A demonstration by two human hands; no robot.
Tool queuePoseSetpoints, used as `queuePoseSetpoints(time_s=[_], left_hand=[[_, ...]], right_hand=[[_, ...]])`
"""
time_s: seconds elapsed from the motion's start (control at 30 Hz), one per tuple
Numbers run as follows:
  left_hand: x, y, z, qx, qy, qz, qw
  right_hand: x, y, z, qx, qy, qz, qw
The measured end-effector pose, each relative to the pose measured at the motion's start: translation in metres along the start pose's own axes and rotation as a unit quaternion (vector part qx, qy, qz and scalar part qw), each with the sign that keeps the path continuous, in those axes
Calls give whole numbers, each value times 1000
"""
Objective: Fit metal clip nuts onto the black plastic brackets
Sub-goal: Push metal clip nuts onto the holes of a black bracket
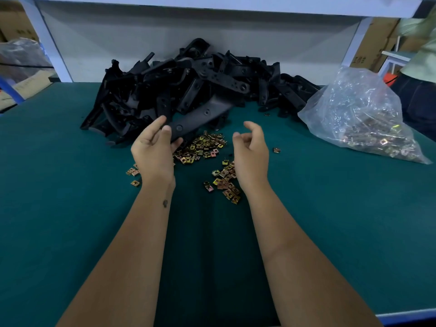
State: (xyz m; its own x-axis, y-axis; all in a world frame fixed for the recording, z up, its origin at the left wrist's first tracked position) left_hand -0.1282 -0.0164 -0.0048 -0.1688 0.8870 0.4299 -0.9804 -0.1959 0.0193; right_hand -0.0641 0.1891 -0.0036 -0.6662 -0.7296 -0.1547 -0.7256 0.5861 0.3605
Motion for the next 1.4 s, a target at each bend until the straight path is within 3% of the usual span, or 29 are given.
queuePoseSetpoints(time_s=[0.27,0.43,0.57,0.67,0.8,0.87,0.93,1.0,1.13,1.2,1.3,1.4], left_hand=[[2,2,-8,-18,64,-14,998],[0,0,-2,-4,30,-6,1000],[17,-6,-6,-41,-52,-120,991],[42,-22,-17,-80,2,-216,973],[44,-25,-25,-104,-10,-170,980],[38,-21,-24,-107,-28,-141,984],[31,-15,-25,-102,-12,-110,989],[26,-12,-27,-101,-2,-83,991],[22,-9,-30,-115,-12,-60,991],[21,-8,-32,-122,-19,-50,991],[20,-8,-33,-129,-25,-44,990],[20,-7,-34,-134,-19,-42,990]], right_hand=[[-8,1,-8,27,231,13,973],[-9,0,-12,33,212,-9,977],[1,-4,-14,58,243,-32,968],[17,-11,-21,40,260,-70,962],[33,-21,-27,-42,127,-147,980],[33,-21,-26,-34,96,-171,980],[20,-14,-19,-10,53,-131,990],[-3,-3,-13,-16,-74,-57,996],[-43,14,12,33,-347,-10,937],[-47,16,20,62,-389,-18,919],[-30,17,11,-18,-411,-55,910],[-8,15,14,-54,-440,-149,884]])
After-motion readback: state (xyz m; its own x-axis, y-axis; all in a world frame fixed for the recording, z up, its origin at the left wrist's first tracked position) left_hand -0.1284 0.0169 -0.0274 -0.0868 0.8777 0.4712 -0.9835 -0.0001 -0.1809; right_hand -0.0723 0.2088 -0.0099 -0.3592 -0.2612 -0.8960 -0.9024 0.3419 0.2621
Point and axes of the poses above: each hand's wrist, its own y-axis towards the middle knuckle, its own x-axis out of the palm, z = x × y, the point moved 7 cm from there along y, towards the middle knuckle, and after that the axes turned 5 degrees about -x, right-handed, at the moved point
